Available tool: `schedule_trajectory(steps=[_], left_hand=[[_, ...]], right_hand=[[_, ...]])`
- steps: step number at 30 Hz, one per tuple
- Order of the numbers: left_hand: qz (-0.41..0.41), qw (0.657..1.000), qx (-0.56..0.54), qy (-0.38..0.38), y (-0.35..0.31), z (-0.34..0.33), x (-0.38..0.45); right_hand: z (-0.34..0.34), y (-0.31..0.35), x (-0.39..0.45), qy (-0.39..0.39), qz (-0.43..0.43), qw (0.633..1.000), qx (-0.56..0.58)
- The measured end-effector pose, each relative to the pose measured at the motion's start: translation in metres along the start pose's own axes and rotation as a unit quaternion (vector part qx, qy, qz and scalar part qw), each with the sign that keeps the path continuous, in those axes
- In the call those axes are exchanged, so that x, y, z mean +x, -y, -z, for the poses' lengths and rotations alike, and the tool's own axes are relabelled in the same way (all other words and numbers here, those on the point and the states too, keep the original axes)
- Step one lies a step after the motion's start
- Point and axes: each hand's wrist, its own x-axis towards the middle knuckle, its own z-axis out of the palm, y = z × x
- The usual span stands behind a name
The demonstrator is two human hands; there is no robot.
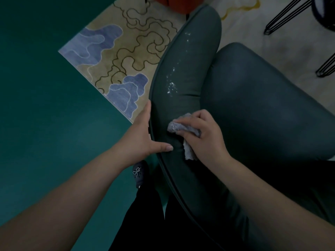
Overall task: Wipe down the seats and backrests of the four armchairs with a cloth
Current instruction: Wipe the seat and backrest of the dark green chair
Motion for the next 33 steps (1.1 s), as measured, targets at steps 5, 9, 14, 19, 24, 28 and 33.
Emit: schedule_trajectory(steps=[5, 9, 14, 19, 24, 28, 33], left_hand=[[-0.001, 1.000, 0.012, 0.000, -0.002, 0.001, -0.001], [-0.004, 1.000, 0.015, 0.002, -0.005, 0.001, -0.002], [-0.001, 1.000, 0.022, 0.000, -0.006, 0.002, -0.003], [0.002, 1.000, 0.027, -0.003, -0.006, 0.002, -0.003], [-0.004, 1.000, 0.026, -0.001, -0.008, 0.004, -0.005], [-0.009, 1.000, -0.005, -0.003, -0.007, 0.008, 0.004], [-0.040, 0.999, -0.019, 0.010, -0.012, 0.021, 0.021]], right_hand=[[-0.010, 0.005, 0.035, -0.033, -0.016, 0.999, -0.001], [-0.003, 0.000, -0.005, -0.006, -0.011, 1.000, 0.008], [-0.007, 0.000, 0.009, -0.015, -0.009, 1.000, -0.005], [-0.011, 0.003, 0.030, -0.022, -0.040, 0.999, 0.011], [0.000, -0.002, -0.021, -0.008, -0.012, 1.000, 0.014], [-0.015, 0.004, 0.024, -0.060, -0.043, 0.997, 0.022], [-0.027, 0.004, 0.054, -0.119, -0.050, 0.992, 0.013]])
